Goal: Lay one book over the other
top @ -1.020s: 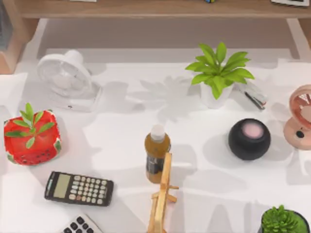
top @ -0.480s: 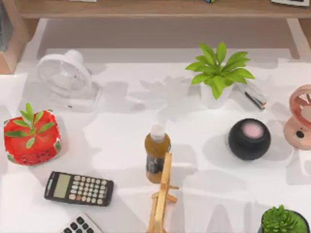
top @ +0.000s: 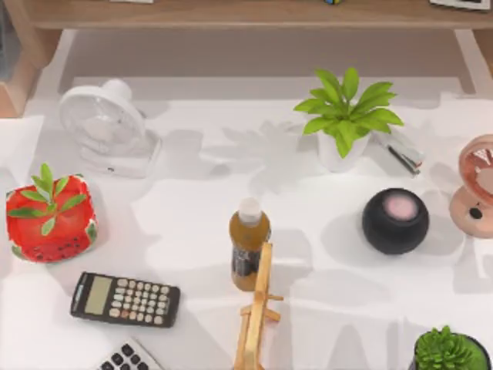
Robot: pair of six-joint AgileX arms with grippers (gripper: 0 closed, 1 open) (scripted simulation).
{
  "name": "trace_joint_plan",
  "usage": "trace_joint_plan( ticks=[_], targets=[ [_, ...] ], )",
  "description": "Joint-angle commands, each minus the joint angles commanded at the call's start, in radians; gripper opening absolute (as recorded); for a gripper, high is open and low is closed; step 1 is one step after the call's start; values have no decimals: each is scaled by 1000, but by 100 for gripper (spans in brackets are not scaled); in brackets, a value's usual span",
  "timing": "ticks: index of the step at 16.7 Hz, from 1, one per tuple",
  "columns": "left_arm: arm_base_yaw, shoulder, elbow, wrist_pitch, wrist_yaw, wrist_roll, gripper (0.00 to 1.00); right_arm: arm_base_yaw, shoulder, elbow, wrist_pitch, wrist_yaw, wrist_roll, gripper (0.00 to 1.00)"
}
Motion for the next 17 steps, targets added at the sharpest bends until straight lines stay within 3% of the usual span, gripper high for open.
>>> trace_joint_plan(
  ticks=[14,17],
  targets=[
    [7,-43,-25,-16,7,3,0,0,0,0,0,0,0,100],
    [17,-79,-44,-22,23,65,0,0,0,0,0,0,0,100]
  ],
)
